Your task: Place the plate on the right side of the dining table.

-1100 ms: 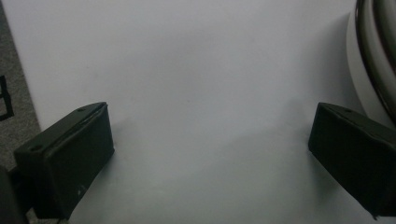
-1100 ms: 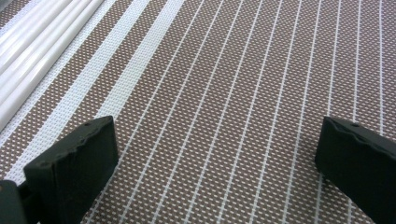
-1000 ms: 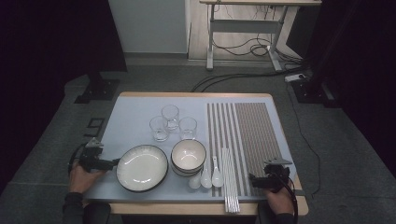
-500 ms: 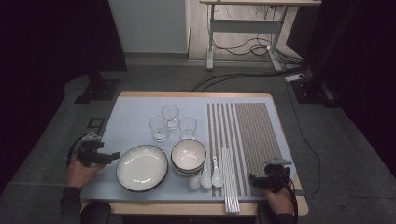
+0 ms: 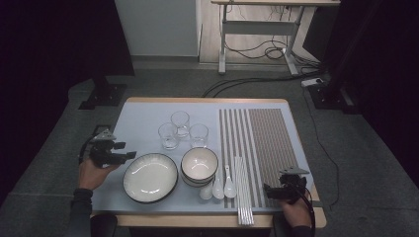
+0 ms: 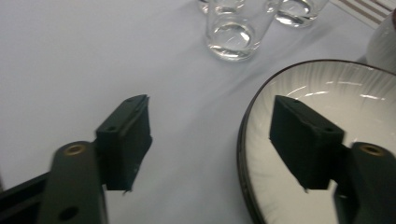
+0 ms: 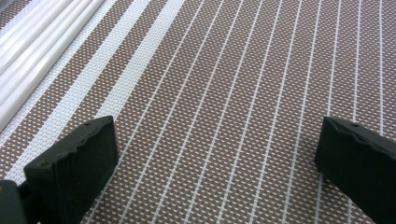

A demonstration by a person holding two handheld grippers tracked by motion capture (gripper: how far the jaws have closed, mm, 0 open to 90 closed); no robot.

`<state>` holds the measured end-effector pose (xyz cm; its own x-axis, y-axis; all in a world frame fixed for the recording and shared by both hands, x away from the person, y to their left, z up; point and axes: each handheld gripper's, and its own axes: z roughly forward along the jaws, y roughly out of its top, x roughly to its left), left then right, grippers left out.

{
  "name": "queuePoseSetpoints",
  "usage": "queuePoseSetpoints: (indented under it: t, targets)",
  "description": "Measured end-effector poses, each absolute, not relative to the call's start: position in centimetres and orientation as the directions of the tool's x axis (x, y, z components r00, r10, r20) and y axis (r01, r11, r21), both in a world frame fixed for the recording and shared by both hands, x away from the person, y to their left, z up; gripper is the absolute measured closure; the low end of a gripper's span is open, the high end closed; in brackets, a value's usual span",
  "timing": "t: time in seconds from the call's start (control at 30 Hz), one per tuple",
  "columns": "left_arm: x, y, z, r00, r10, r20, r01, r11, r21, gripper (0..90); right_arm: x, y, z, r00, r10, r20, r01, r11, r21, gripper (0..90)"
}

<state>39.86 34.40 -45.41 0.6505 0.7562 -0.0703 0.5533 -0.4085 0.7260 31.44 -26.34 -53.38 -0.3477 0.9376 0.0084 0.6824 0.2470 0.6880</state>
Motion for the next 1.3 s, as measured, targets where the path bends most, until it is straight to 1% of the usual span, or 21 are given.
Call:
queuePoseSetpoints:
  t: [0.03, 0.07, 0.13, 0.2, 0.27, 0.3, 0.43, 0.57, 0.73, 0.9, 1.0, 1.13, 1.3]
  targets:
    - [40.0, 34.1, -45.4, 0.658, 0.750, -0.069, 0.549, -0.415, 0.726, 39.1, 31.4, -26.3, -53.4, -0.348, 0.938, 0.008, 0.682, 0.247, 0.688, 0.0]
    - [40.1, 33.8, -45.3, 0.663, 0.745, -0.068, 0.546, -0.420, 0.725, 39.1, 31.4, -26.3, -53.4, -0.348, 0.938, 0.008, 0.682, 0.247, 0.688, 0.0]
    - [40.4, 33.0, -45.3, 0.680, 0.730, -0.062, 0.534, -0.436, 0.725, 43.2, 31.4, -26.3, -53.4, -0.348, 0.938, 0.009, 0.683, 0.247, 0.688, 0.0]
    - [40.6, 32.3, -45.3, 0.694, 0.718, -0.057, 0.524, -0.449, 0.724, 48.9, 31.4, -26.3, -53.4, -0.348, 0.938, 0.009, 0.683, 0.247, 0.688, 0.0]
    - [40.8, 31.6, -45.4, 0.706, 0.706, -0.053, 0.518, -0.464, 0.718, 56.5, 31.4, -26.3, -53.4, -0.348, 0.938, 0.009, 0.683, 0.246, 0.688, 0.0]
    - [41.0, 31.0, -45.7, 0.713, 0.700, -0.040, 0.516, -0.485, 0.706, 58.4, 31.4, -26.3, -53.4, -0.348, 0.938, 0.009, 0.682, 0.247, 0.688, 0.0]
    - [41.3, 30.6, -46.1, 0.722, 0.691, -0.033, 0.518, -0.509, 0.687, 63.4, 31.4, -26.3, -53.4, -0.348, 0.938, 0.009, 0.682, 0.247, 0.688, 0.0]
    - [41.4, 30.6, -46.4, 0.732, 0.679, -0.056, 0.512, -0.493, 0.704, 72.6, 31.4, -26.3, -53.4, -0.348, 0.938, 0.009, 0.683, 0.247, 0.688, 0.0]
    - [41.6, 30.5, -46.8, 0.744, 0.665, -0.071, 0.516, -0.503, 0.694, 76.0, 31.4, -26.3, -53.4, -0.348, 0.938, 0.009, 0.682, 0.247, 0.688, 0.0]
    - [41.8, 30.4, -47.1, 0.747, 0.658, -0.094, 0.522, -0.494, 0.695, 76.4, 31.4, -26.3, -53.4, -0.348, 0.938, 0.009, 0.683, 0.246, 0.688, 0.0]
    - [41.8, 30.3, -47.3, 0.749, 0.658, -0.081, 0.519, -0.507, 0.688, 76.3, 31.4, -26.3, -53.4, -0.348, 0.938, 0.009, 0.683, 0.247, 0.688, 0.0]
    - [41.8, 30.0, -47.6, 0.757, 0.649, -0.067, 0.517, -0.534, 0.669, 79.5, 31.4, -26.3, -53.4, -0.348, 0.938, 0.009, 0.682, 0.247, 0.688, 0.0]
    - [41.6, 30.2, -47.7, 0.761, 0.646, -0.057, 0.499, -0.526, 0.689, 82.6, 31.4, -26.3, -53.4, -0.348, 0.938, 0.009, 0.682, 0.246, 0.688, 0.0]
